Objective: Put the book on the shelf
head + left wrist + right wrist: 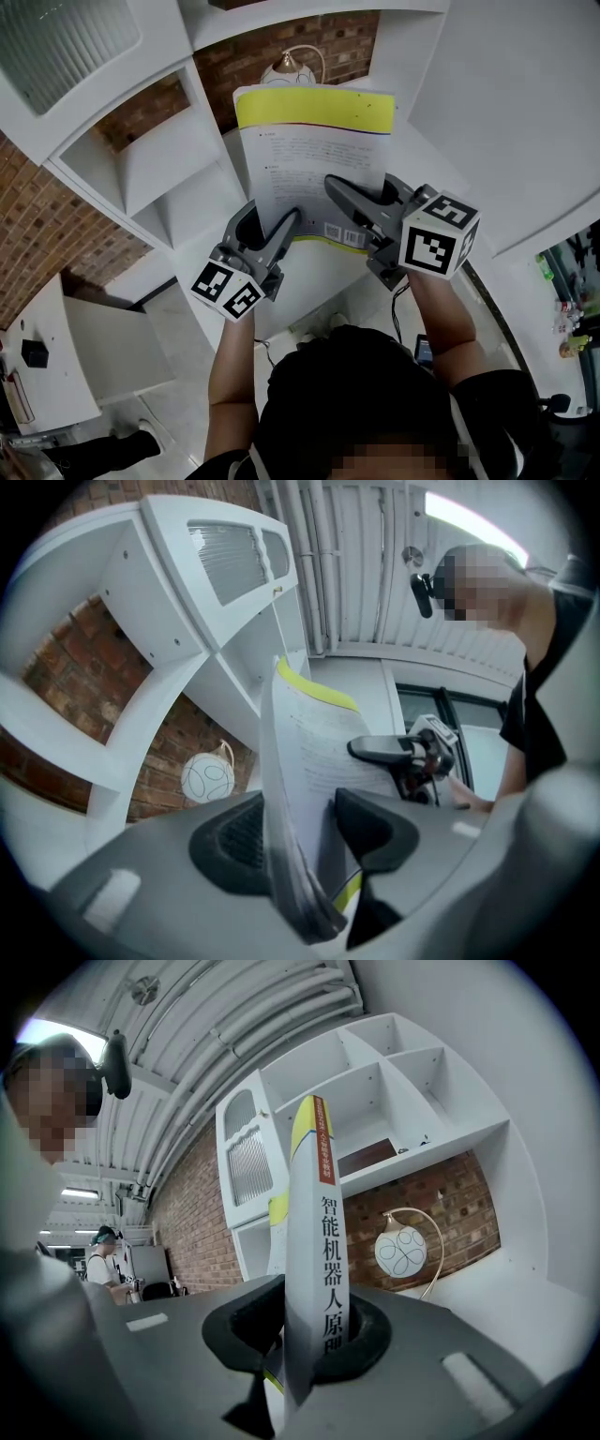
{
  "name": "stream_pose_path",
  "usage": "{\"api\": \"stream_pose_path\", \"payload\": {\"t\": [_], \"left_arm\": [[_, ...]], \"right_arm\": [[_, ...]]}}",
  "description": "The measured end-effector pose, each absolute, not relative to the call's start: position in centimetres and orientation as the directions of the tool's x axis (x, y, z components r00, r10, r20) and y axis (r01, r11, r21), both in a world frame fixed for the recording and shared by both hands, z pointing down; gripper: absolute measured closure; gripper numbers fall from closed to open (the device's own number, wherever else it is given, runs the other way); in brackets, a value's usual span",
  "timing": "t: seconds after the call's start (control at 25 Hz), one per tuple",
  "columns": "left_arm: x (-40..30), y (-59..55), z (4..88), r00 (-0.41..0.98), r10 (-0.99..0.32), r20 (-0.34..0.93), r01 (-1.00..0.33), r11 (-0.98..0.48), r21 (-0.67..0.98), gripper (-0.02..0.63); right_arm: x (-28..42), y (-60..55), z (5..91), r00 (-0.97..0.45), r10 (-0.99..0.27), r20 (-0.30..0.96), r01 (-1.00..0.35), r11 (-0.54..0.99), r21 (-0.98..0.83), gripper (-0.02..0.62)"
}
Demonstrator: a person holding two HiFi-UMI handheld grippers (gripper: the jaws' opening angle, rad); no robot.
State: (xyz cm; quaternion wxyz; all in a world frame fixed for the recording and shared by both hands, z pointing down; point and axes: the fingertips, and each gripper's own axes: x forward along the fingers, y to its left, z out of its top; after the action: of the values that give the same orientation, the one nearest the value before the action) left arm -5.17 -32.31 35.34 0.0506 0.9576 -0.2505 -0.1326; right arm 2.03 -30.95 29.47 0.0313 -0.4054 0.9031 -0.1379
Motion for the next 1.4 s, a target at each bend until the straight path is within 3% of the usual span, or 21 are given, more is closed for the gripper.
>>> {"api": "stream_pose_path", "payload": {"t": [0.6,0.84,1.2,1.4], "left_arm": [[-5.5,-34.3,31.9,0.749,-0.622,-0.228,-0.629,-0.776,0.052,0.375],[-5.5,-34.9,30.7,0.694,-0.685,-0.223,-0.707,-0.707,-0.027,0.427],[-5.6,-35.8,26.9,0.631,-0.713,-0.306,-0.759,-0.649,-0.053,0.587],[-4.6,-35.7,28.0,0.644,-0.7,-0.307,-0.754,-0.649,-0.101,0.597]], "right_arm": [[3.8,-33.4,24.0,-0.702,-0.712,-0.03,-0.691,0.69,-0.215,0.529],[5.0,-35.1,21.3,-0.672,-0.739,-0.04,-0.728,0.67,-0.149,0.529],[6.2,-37.6,16.1,-0.666,-0.737,-0.117,-0.73,0.676,-0.099,0.529],[6.4,-37.7,16.6,-0.677,-0.72,-0.15,-0.717,0.692,-0.086,0.529]]}}
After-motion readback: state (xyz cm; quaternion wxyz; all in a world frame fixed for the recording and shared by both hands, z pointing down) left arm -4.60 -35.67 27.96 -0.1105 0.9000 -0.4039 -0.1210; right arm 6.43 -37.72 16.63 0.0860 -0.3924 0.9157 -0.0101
